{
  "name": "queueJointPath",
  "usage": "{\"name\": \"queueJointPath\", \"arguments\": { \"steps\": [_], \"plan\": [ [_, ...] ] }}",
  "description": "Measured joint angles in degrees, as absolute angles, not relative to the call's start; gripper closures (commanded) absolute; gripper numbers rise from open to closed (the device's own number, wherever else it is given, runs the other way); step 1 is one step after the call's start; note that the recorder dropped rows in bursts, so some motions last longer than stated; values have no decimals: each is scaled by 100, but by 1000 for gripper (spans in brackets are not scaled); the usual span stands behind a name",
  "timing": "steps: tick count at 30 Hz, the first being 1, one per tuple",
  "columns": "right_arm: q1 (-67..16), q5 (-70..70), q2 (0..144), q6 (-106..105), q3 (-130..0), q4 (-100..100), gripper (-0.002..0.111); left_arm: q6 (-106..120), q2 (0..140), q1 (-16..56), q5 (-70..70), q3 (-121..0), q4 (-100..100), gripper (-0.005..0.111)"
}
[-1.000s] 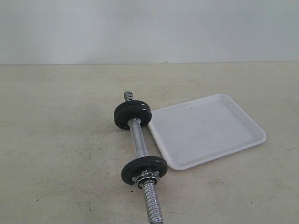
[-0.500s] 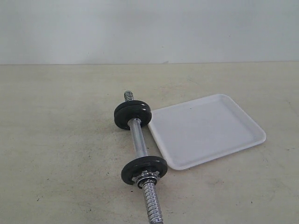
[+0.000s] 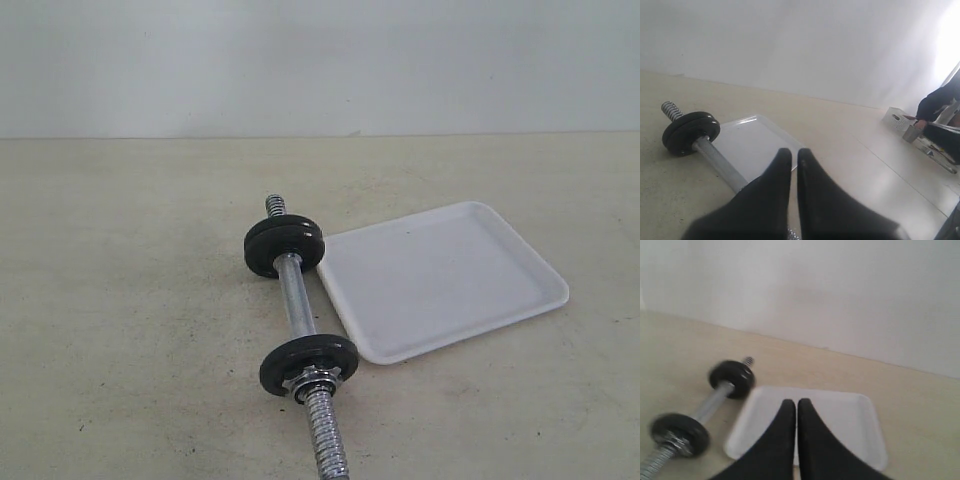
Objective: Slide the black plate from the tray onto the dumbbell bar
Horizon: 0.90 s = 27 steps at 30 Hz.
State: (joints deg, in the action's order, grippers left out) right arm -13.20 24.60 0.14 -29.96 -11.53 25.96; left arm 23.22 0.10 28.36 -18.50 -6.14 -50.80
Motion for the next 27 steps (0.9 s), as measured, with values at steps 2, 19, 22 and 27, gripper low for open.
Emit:
{"name": "queueJointPath", "arguments": {
  "steps": [2,19,22,27],
  "plan": [
    [-1320,2411,14,-2996,-952,1731,109,2322,10,2836,-1823,-614,-5085,102],
    [-1320,2400,14,-2996,-28,1085,109,2322,10,2836,-1791,-614,-5085,102],
    [-1320,2304,14,-2996,-25,1098,109,2322,10,2836,-1791,-614,-5085,102],
    [-1320,2225,14,-2996,-25,1098,109,2322,10,2836,-1791,-614,-5094,102]
  ]
}}
